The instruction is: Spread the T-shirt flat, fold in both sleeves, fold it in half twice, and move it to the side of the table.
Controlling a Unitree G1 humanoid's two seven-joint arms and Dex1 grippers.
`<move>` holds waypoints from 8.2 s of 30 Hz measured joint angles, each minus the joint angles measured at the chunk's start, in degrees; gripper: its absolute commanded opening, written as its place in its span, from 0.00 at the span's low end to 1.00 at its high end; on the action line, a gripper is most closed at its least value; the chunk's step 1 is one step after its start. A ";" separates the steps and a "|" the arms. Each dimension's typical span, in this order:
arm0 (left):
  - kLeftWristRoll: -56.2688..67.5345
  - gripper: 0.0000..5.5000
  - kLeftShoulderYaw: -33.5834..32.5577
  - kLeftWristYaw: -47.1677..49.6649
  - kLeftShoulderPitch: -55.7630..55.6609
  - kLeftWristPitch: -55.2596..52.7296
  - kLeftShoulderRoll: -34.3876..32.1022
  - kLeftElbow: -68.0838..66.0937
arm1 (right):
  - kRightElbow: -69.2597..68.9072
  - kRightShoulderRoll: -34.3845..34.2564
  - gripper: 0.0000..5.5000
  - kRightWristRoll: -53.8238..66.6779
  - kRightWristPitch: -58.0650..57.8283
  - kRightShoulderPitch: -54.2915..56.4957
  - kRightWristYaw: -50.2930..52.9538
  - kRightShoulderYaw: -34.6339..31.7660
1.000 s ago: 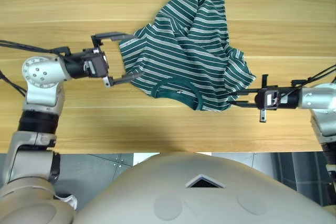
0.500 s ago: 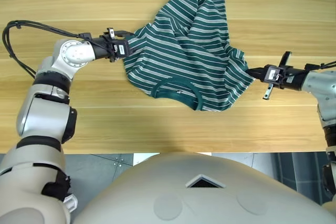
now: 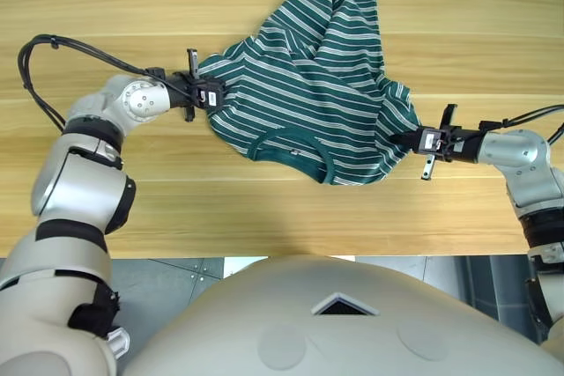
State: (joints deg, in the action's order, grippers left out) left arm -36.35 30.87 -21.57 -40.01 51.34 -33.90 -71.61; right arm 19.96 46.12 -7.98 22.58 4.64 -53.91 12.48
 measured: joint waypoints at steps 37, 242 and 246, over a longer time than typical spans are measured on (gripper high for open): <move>38.70 0.01 -8.09 -32.16 38.65 4.55 -20.89 41.42 | -13.34 6.12 0.00 22.12 4.83 -18.07 -7.95 -14.12; 22.85 0.52 -22.66 -32.02 44.69 -1.62 -22.82 49.39 | -22.28 -5.17 0.00 19.20 -1.38 -15.23 -2.41 -5.28; 21.14 0.52 -21.21 -29.87 42.56 -1.42 -23.91 46.71 | -22.57 -5.17 0.00 19.09 -1.38 -15.40 -2.41 -5.07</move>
State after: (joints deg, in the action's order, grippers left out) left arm -15.21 9.66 -51.44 2.55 49.92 -57.81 -24.90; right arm -2.61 40.95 11.11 21.20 -10.76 -56.32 7.42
